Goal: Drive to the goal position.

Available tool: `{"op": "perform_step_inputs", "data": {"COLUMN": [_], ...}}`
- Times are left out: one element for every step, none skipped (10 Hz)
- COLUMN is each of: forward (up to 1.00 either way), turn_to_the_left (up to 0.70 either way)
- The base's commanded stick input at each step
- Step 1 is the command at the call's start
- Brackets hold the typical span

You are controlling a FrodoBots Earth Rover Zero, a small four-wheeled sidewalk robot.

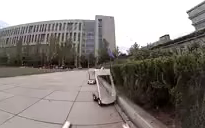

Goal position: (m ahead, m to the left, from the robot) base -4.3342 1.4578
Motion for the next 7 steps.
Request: {"op": "perform_step_inputs", "data": {"forward": [0.06,0.06,0.06,0.06,0.06,0.06,0.06], "turn_to_the_left": [0.00,0.00,0.00,0.00,0.00,0.00,0.00]}}
